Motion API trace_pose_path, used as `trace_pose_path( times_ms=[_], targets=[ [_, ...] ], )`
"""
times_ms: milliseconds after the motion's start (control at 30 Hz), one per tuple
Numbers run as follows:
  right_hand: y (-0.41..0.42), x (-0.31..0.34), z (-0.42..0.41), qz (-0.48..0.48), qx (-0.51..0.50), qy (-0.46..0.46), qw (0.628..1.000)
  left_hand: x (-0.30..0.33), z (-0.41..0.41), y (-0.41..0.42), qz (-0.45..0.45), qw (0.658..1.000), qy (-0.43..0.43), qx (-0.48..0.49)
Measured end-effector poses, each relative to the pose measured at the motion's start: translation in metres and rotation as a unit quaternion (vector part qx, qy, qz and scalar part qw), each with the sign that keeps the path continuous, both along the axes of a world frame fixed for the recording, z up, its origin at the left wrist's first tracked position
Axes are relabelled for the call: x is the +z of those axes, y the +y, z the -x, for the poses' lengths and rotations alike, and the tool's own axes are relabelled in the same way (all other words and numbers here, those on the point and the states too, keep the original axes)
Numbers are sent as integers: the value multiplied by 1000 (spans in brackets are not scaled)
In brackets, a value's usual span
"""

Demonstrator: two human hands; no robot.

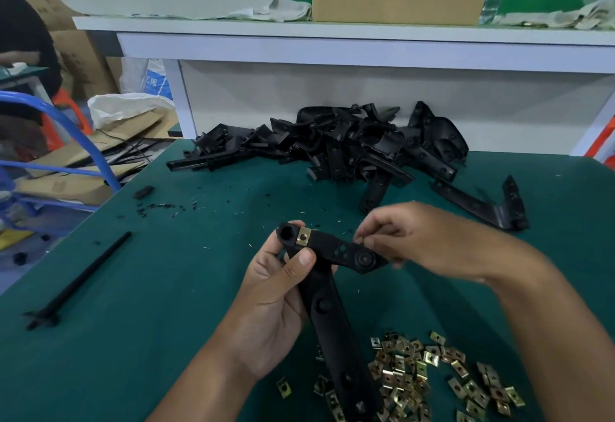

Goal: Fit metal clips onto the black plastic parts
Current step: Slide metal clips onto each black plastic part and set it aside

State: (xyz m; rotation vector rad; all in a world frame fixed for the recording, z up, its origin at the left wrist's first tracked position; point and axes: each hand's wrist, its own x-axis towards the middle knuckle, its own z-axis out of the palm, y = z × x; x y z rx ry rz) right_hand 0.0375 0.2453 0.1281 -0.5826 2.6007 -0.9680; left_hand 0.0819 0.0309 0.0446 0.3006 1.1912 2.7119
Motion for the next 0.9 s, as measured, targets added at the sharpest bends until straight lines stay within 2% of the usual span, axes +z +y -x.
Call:
trace_pose_path(
  times_ms=[67, 133, 233, 333, 533, 767, 900],
  targets=[
    [8, 9, -2, 72, 15, -18, 997, 0, 0, 0, 7, 1000, 3, -1],
    [14, 13, -4, 59, 29, -39, 997, -1, 1, 0, 10, 1000, -4, 2],
    [11, 6, -7, -54, 32, -83, 995, -3, 1, 0, 14, 1000, -5, 1],
    [-2, -12, -2, -186, 23, -112, 976, -3, 1, 0, 14, 1000, -4, 2],
    [-14, -36, 4, -219, -2, -190, 957, -1, 1, 1, 9, 1000, -9, 3],
    [-8, -37, 7, -181, -13, -170, 969, 2, -1, 2, 2, 1000, -7, 9],
    [0, -22, 8, -120, -30, -56, 991, 1, -4, 5, -20, 999, 17, -27]
  ],
)
